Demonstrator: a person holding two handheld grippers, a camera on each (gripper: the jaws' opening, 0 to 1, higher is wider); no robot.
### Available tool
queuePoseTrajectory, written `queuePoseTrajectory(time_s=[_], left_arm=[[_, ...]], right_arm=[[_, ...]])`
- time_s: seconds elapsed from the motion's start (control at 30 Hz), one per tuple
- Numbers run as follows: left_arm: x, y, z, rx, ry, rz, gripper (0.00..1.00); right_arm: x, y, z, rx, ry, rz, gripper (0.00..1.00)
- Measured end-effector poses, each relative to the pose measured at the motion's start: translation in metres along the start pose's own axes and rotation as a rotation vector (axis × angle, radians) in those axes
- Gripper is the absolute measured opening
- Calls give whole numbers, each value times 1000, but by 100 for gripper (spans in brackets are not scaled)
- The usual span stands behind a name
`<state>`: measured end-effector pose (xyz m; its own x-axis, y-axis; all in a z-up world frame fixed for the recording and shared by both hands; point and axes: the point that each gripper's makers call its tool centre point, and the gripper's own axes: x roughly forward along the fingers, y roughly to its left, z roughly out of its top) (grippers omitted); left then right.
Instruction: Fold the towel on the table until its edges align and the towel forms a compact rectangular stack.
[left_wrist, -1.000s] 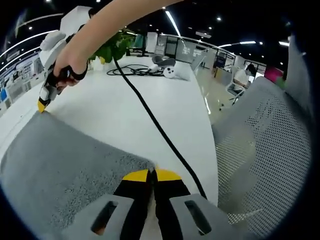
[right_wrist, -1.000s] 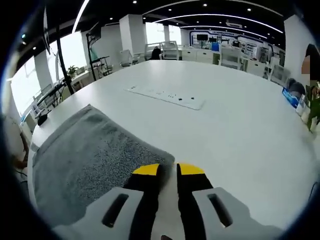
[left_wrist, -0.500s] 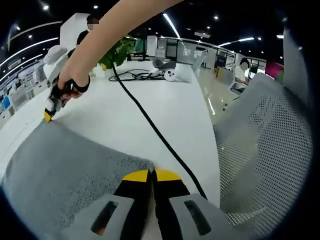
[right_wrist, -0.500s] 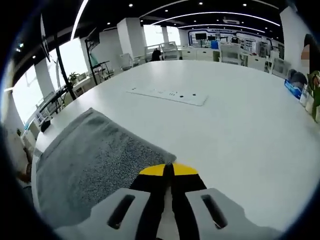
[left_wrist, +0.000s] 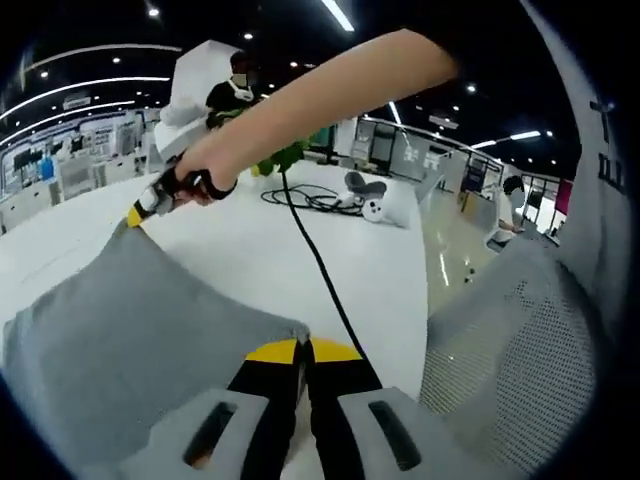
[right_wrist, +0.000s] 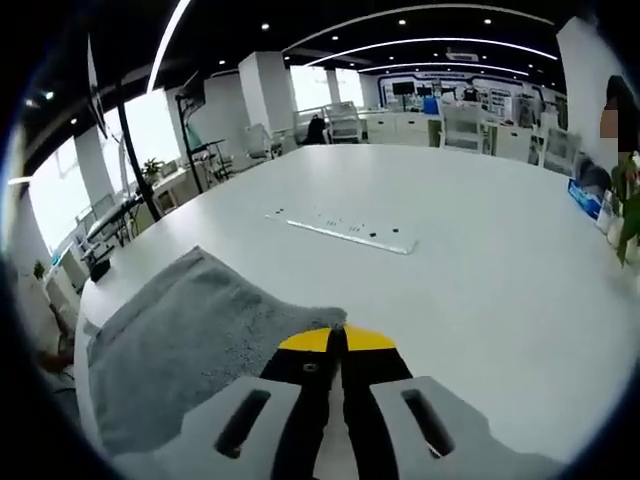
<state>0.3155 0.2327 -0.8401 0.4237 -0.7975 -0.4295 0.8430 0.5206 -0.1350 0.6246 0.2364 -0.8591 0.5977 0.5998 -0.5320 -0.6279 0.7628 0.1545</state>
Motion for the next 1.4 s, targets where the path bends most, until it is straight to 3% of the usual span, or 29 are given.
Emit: queuePoseTrajectory(time_s=[0.3,0.6,0.83,0.9,1.0,1.27,1.33,1.4], left_arm=[[-31,12,13,-40,-59,67,2],[-73,33,31,-138,-169,204,2],[-106,43,36,-155,-197,268,2],[-119,52,36,-177,-208,336,2],[-132,59,34,-205,-223,376,2],[-166,69,24,-258,-248,453,2],[-173,72,20,-269,-255,469,2],[-179,74,17,-272,-259,482,2]], right_arm=[[-3,18,34,-11,-47,18,0],[-2,46,70,-17,-95,54,0],[4,66,94,-26,-126,68,0],[6,76,99,-36,-134,73,0],[10,82,107,-41,-145,80,0],[14,112,122,8,-166,105,0],[15,121,127,-35,-169,112,0],[18,126,131,-25,-174,121,0]])
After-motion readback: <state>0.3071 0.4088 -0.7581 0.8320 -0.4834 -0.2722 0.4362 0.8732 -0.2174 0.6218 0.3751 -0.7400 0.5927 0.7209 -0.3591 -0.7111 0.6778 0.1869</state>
